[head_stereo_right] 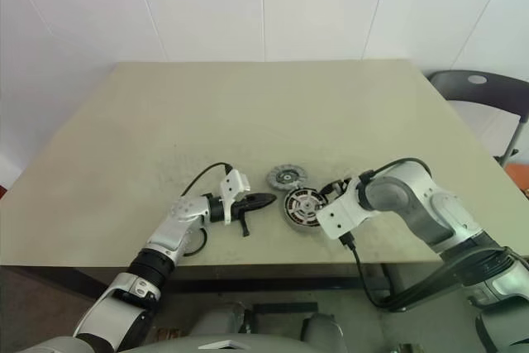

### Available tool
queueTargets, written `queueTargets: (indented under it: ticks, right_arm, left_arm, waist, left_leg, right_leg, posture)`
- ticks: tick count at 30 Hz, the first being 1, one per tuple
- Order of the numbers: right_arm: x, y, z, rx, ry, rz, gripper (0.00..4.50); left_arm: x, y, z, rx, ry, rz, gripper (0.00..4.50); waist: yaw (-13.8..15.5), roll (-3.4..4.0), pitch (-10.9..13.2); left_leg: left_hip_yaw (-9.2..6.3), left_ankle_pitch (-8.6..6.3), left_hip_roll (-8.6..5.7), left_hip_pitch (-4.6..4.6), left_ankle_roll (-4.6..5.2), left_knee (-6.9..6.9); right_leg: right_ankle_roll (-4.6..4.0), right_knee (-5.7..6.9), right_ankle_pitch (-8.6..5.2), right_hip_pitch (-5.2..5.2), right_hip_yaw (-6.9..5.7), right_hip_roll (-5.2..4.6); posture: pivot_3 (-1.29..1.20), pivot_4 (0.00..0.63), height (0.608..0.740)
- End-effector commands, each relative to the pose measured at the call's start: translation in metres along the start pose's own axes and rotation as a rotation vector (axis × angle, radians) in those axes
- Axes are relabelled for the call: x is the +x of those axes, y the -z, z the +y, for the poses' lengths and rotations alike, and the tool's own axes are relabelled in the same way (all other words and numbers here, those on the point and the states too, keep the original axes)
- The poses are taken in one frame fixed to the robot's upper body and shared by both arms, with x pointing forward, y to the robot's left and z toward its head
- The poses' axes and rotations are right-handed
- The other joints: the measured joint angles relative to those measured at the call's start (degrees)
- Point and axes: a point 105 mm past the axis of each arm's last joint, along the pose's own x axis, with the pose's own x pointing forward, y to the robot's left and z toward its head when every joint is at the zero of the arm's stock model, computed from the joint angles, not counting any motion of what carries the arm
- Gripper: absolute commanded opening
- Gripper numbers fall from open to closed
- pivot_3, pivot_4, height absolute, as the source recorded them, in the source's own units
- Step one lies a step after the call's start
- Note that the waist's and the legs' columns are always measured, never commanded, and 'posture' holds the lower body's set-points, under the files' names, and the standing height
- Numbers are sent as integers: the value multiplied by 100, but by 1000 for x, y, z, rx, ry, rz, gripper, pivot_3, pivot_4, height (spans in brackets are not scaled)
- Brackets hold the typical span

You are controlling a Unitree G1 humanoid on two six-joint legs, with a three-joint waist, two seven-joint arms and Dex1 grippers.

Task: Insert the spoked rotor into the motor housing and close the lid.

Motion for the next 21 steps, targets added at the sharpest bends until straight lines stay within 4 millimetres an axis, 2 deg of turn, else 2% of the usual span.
queueTargets:
  ticks: [1, 6, 16, 18, 21]
  right_arm:
    - [-2, 0, -4, -8, 11, 7, 1872]
    - [1, 1, -10, 14, 48, 15, 395]
    - [3, -2, -12, 42, 53, -3, 395]
    - [3, -2, -11, 42, 46, -7, 150]
    - [3, -5, -10, 51, 38, -24, 108]
  left_arm:
    - [3, -16, 3, 55, 0, -25, 0]
    - [3, -17, 4, 56, -3, -22, 0]
    - [3, -17, 4, 58, -3, -9, 0]
    - [3, -17, 5, 60, -4, -8, 0]
    - [3, -14, 5, 62, -8, -2, 0]
  waist:
    - [0, 0, 0]
    - [-13, -2, -1]
    - [-11, -2, -1]
    - [-10, -2, -1]
    - [-9, -2, -1]
  left_leg:
    - [0, 0, 0, 0, 0, 0]
    - [0, 0, 1, 4, 0, 0]
    - [0, 0, 2, 7, -1, 7]
    - [0, 0, 2, 8, -1, 7]
    - [0, 0, 2, 8, -1, 7]
  right_leg:
    - [0, 0, 0, 0, 0, 0]
    - [0, 0, 0, 4, 0, 1]
    - [0, 9, 0, 5, 0, 0]
    - [0, 10, 0, 5, 0, 0]
    - [0, 10, 0, 5, 0, 0]
  posture:
    - [0, 0, 740]
    - [0, 0, 740]
    - [0, 0, 740]
    - [0, 0, 740]
    - [0, 0, 740]
